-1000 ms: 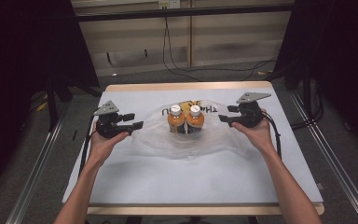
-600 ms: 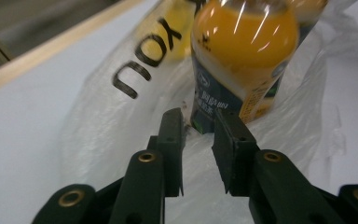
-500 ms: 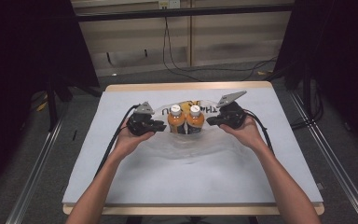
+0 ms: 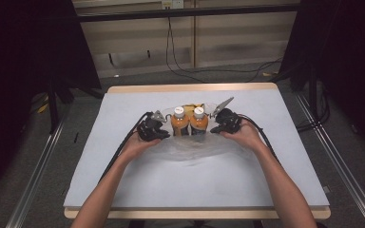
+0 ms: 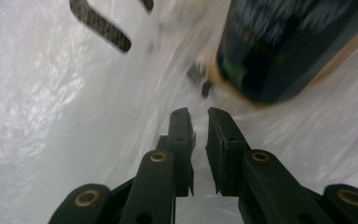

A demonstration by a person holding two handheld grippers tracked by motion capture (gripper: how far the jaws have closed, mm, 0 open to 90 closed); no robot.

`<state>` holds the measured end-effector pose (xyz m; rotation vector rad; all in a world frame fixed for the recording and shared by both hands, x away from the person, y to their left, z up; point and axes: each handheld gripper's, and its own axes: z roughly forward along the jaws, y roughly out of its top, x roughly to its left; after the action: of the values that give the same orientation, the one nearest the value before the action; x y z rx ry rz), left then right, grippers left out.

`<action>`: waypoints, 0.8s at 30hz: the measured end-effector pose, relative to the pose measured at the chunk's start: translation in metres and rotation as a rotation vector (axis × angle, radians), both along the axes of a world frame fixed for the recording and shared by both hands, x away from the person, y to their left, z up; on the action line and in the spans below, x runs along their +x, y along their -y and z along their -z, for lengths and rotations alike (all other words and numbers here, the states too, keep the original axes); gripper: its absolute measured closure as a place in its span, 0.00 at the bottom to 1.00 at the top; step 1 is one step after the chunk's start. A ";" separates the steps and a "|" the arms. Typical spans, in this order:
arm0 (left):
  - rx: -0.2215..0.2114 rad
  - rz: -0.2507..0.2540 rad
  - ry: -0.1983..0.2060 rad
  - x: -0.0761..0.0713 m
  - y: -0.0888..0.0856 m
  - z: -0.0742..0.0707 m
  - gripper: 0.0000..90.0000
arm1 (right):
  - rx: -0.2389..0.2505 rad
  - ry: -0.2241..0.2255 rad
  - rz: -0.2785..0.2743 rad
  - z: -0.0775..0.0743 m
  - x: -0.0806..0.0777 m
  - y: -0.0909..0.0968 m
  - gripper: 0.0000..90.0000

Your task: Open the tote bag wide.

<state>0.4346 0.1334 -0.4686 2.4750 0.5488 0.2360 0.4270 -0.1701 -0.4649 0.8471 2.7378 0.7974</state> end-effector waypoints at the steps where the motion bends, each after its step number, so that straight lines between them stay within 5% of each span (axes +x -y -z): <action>1: 0.003 -0.003 -0.003 0.000 -0.001 -0.001 0.90 | -0.014 -0.001 -0.004 0.002 0.000 0.000 1.00; 4: 0.061 -0.006 0.032 0.002 -0.006 -0.003 0.92 | -0.043 0.017 0.005 0.001 -0.002 0.003 1.00; 9: 0.054 -0.048 0.037 0.010 -0.019 -0.001 0.93 | -0.107 0.026 0.035 -0.002 -0.005 0.014 1.00; 16: 0.112 -0.024 0.051 0.011 -0.025 -0.004 0.94 | -0.203 0.048 0.076 -0.003 -0.009 0.033 1.00; 19: 0.183 0.009 0.079 0.007 -0.024 -0.006 0.98 | -0.241 0.081 0.093 -0.003 -0.008 0.039 1.00; 24: 0.210 0.018 0.067 0.001 -0.031 -0.007 1.00 | -0.246 0.073 0.120 -0.004 -0.007 0.050 1.00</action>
<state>0.4351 0.1648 -0.4618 2.6617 0.4947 0.3854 0.4205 -0.2206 -0.4613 0.8996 2.6208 0.4475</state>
